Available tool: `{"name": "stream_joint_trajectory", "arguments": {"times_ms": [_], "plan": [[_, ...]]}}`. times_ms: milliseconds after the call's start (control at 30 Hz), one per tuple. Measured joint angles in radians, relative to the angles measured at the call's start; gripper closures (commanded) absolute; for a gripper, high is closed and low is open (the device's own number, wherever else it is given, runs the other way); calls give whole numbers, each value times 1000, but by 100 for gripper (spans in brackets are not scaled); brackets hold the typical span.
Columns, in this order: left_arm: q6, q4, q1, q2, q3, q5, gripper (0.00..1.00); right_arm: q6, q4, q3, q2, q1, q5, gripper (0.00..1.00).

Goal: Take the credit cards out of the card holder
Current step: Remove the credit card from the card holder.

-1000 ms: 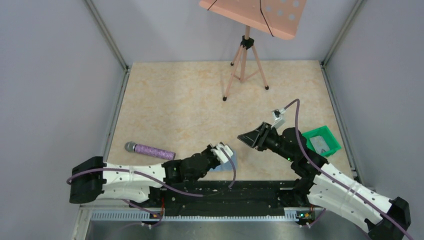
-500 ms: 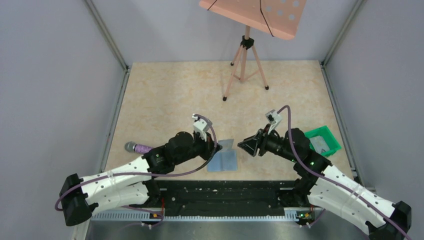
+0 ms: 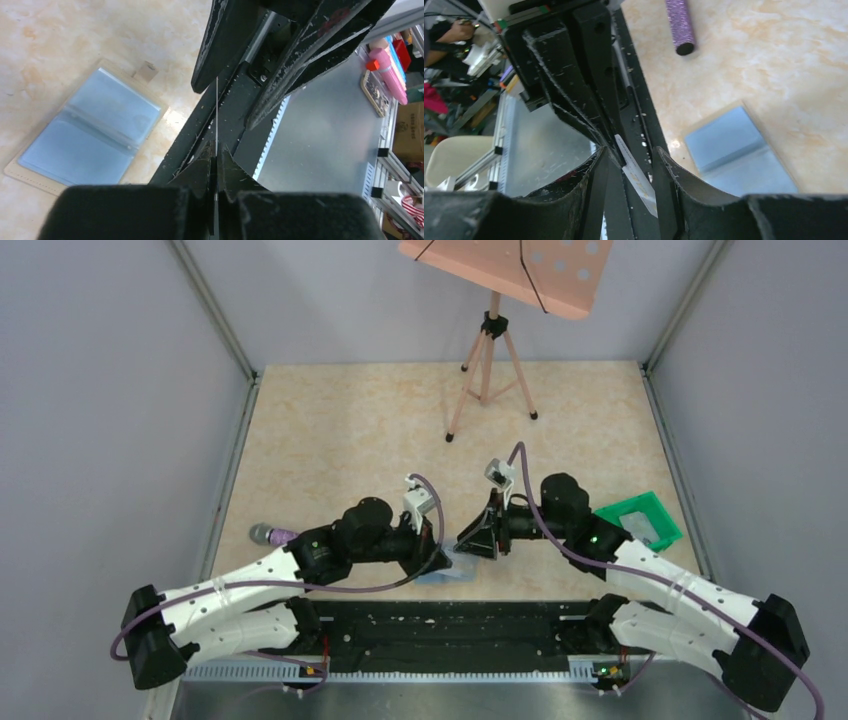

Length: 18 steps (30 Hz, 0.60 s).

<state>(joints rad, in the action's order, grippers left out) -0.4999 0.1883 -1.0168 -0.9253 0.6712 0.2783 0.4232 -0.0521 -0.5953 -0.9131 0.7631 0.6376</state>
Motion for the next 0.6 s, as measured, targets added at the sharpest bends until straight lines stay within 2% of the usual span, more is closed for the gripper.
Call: {"name": "stream_joint_trajectory", "arguments": {"times_ms": [367,433,533,600], "plan": [[-3,-8,1,-22,5,105,100,53,-167,58,-63,0,196,74],[-5,-8,1,-30,6,117,100,59,-173,60,-70,0,214,80],[-8,-9,1,-35,8,135,100,65,-192,66,-76,0,228,100],[-11,-7,1,-35,11,148,100,76,-206,72,-76,-1,234,100]]}}
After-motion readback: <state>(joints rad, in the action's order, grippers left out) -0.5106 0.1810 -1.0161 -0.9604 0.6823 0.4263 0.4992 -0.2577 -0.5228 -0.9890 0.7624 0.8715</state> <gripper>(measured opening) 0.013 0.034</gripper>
